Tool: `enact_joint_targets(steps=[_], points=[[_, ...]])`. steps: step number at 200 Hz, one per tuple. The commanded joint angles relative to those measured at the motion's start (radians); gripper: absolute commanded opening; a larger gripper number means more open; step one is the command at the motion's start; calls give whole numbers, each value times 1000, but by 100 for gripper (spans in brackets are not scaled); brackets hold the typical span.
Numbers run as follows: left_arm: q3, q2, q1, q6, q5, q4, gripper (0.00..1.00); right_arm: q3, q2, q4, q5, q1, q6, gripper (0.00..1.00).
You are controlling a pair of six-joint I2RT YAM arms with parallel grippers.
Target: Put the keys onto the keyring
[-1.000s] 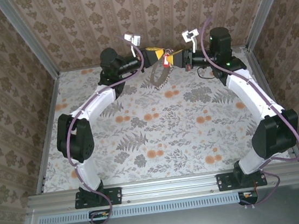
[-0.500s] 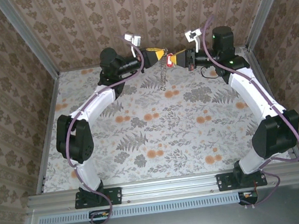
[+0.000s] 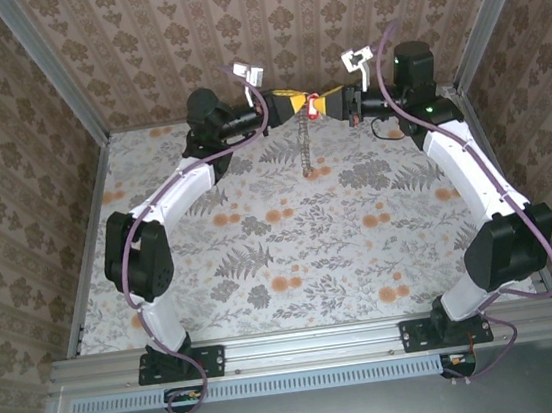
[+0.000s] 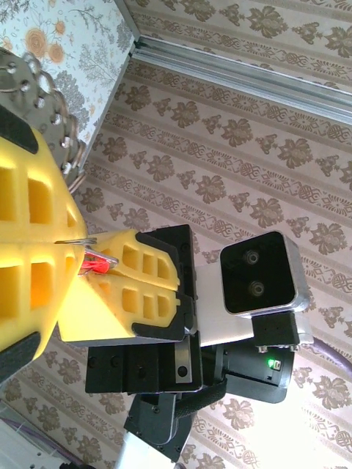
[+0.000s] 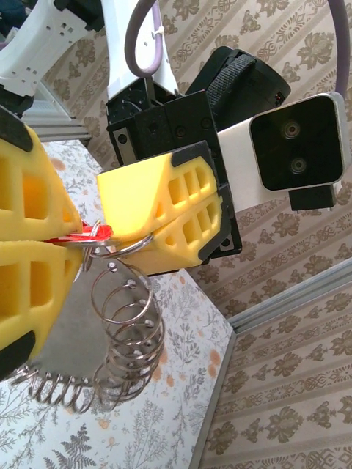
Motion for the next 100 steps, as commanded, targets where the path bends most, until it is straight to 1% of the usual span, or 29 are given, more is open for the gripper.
enact_joint_targets(steps=[1, 16, 35, 100], points=[[18, -33, 4, 29, 17, 18, 0, 68, 11, -60, -36, -10, -55, 0], [18, -33, 4, 30, 20, 18, 0, 100, 22, -143, -30, -10, -122, 0], [20, -35, 4, 34, 24, 11, 0, 121, 32, -202, -22, -21, -169, 0], [15, -45, 4, 62, 28, -21, 0, 163, 39, -286, 0, -48, -232, 0]])
